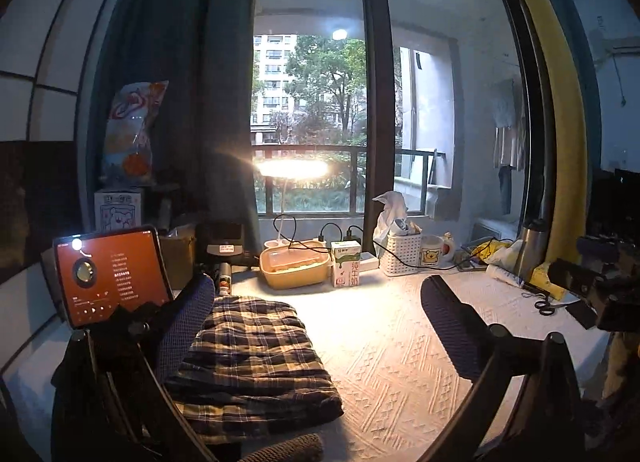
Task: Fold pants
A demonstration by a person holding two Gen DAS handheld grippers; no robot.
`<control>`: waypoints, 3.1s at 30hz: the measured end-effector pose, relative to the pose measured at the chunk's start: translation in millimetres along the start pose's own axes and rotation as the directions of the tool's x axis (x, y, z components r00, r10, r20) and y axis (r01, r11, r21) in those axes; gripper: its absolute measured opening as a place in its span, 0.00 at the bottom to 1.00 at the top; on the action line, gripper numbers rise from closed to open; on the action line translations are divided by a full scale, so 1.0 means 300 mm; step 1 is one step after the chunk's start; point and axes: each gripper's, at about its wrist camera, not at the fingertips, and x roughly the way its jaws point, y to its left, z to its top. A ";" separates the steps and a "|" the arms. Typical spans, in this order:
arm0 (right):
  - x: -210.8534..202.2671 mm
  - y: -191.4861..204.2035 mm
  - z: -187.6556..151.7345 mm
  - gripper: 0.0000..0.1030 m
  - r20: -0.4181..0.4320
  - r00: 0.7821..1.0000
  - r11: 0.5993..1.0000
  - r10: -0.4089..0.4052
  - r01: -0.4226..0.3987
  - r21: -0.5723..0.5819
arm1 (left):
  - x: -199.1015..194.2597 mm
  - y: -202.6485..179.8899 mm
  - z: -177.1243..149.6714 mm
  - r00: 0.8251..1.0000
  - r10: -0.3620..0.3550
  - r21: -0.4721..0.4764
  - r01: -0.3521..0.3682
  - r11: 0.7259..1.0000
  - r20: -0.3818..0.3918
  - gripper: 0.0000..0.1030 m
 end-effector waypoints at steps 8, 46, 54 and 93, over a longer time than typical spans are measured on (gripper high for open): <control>0.001 -0.012 -0.027 0.97 -0.036 0.999 0.999 -0.036 0.037 0.026 | -0.008 0.013 -0.006 1.000 -0.022 0.003 0.022 1.000 0.000 0.99; 0.023 0.013 -0.032 0.97 -0.062 0.998 1.000 -0.017 0.018 0.021 | -0.010 0.026 -0.026 1.000 0.001 -0.008 -0.002 1.000 -0.030 0.99; 0.022 0.017 -0.032 0.97 -0.065 0.998 1.000 -0.018 0.019 0.021 | -0.010 0.025 -0.024 0.999 -0.002 -0.007 0.001 1.000 -0.034 0.99; 0.021 0.019 -0.032 0.97 -0.065 0.998 1.000 -0.019 0.020 0.024 | -0.011 0.022 -0.021 0.999 -0.010 -0.005 0.010 1.000 -0.034 0.99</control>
